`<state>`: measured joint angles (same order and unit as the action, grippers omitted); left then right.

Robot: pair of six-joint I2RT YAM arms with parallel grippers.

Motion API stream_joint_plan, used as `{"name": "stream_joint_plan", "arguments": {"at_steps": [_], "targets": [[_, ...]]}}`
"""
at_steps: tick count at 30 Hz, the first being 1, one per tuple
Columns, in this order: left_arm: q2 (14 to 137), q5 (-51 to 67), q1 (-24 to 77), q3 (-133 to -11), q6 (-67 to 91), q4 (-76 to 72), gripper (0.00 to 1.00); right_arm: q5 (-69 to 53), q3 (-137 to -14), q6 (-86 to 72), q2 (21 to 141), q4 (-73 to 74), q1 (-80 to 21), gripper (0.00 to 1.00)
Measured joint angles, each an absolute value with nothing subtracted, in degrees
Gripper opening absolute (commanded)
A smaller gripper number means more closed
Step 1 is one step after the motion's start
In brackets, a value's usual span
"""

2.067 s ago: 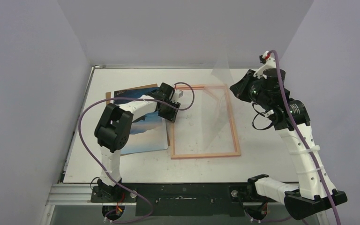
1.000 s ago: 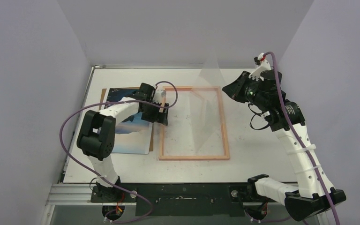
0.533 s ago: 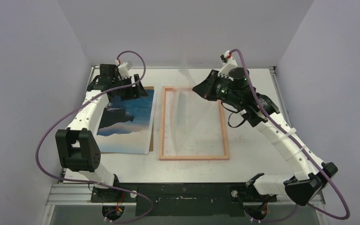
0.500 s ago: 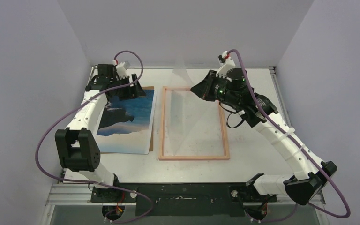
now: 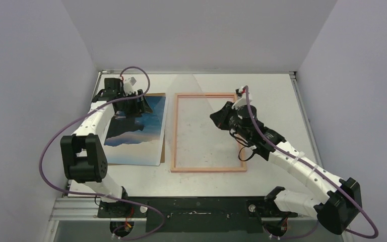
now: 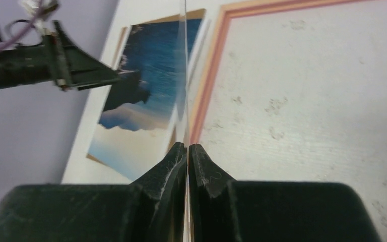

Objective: Put the photo into the frame
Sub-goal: Place the photo frame item in the photo frame.

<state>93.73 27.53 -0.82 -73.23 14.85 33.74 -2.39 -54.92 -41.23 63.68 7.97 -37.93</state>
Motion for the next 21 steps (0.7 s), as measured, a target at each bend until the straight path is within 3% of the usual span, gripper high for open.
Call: {"name": "stream_joint_plan", "arguments": {"at_steps": [7, 21], "targets": [[94.1, 26.9, -0.5, -70.8, 14.8, 33.5, 0.56, 6.3, -41.3, -43.5, 63.2, 4.8, -37.8, 0.05], [94.9, 25.2, 5.5, -70.3, 14.3, 33.2, 0.51, 14.2, -36.2, -43.6, 56.5, 0.8, -35.2, 0.05]]}}
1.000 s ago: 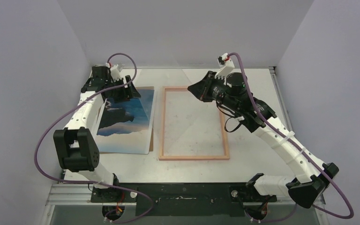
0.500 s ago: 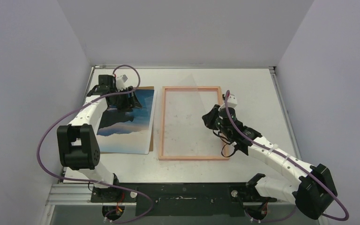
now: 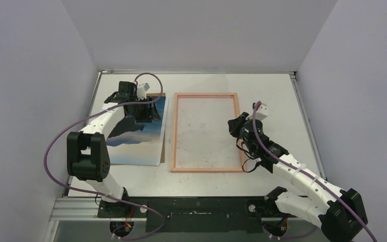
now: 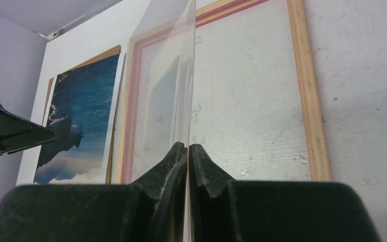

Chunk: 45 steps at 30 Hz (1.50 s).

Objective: Put the photo into the frame
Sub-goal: Place the photo frame item in the photo frame.

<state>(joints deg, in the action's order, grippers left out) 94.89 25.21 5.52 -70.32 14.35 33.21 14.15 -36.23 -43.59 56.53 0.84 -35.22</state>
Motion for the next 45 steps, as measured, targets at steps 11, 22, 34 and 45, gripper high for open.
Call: {"name": "stream_joint_plan", "arguments": {"at_steps": [11, 22, 34, 45], "targets": [[98.3, 23.3, 10.9, -70.3, 13.8, 33.1, 0.50, 13.4, -32.7, -45.3, 56.6, -0.3, -32.2, 0.05], [104.2, 23.2, 13.0, -69.3, 12.8, 29.2, 0.32, 8.5, -31.2, -54.6, 56.3, 1.9, -27.9, 0.05], [105.6, 25.5, 14.3, -67.1, 13.2, 23.4, 0.26, 5.6, -28.5, -59.7, 56.2, 3.7, -27.7, 0.05], [108.4, 26.3, 14.5, -67.1, 13.1, 22.5, 0.18, 4.8, -28.4, -61.4, 56.1, 4.0, -27.4, 0.05]]}}
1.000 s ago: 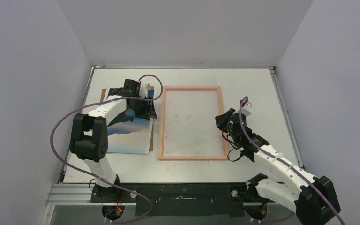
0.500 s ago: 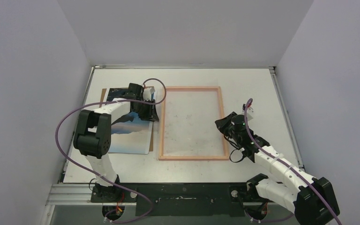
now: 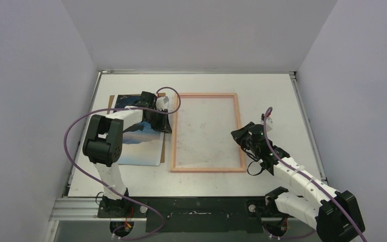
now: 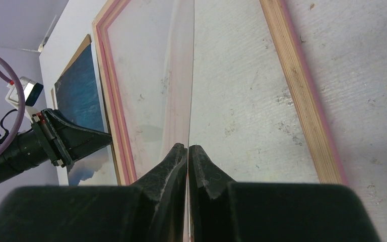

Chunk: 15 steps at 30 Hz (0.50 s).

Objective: Put the photo into the frame
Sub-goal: Place the photo frame item in the photo frame.

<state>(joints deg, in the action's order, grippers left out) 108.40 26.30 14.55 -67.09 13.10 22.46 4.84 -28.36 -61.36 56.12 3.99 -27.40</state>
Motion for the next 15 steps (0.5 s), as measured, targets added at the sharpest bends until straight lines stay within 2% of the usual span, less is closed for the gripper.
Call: {"name": "stream_joint_plan", "arguments": {"at_steps": [15], "targets": [[108.7, 26.5, 14.7, -67.0, 13.1, 21.9, 0.15, 3.6, -28.3, -63.8, 56.1, 5.3, -27.3, 0.05]]}}
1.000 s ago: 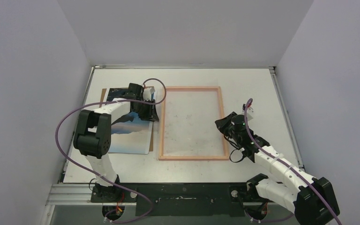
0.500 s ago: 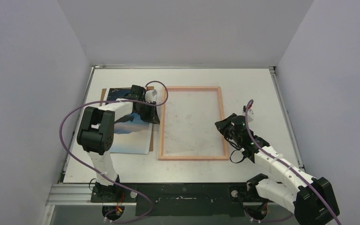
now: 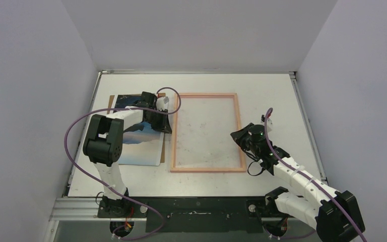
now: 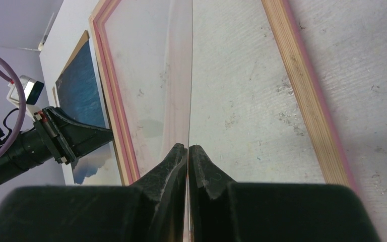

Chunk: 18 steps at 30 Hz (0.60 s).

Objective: Put the photo into the frame
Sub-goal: Place the photo frame item in the photo frame.

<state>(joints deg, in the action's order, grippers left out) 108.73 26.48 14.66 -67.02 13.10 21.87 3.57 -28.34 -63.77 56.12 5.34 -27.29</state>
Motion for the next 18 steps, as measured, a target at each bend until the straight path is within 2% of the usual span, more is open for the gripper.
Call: {"name": "stream_joint_plan", "arguments": {"at_steps": [18], "targets": [[108.5, 27.4, 14.3, -66.6, 13.1, 21.4, 0.15, 3.4, -28.3, -65.2, 54.8, 8.7, -27.3, 0.05]]}}
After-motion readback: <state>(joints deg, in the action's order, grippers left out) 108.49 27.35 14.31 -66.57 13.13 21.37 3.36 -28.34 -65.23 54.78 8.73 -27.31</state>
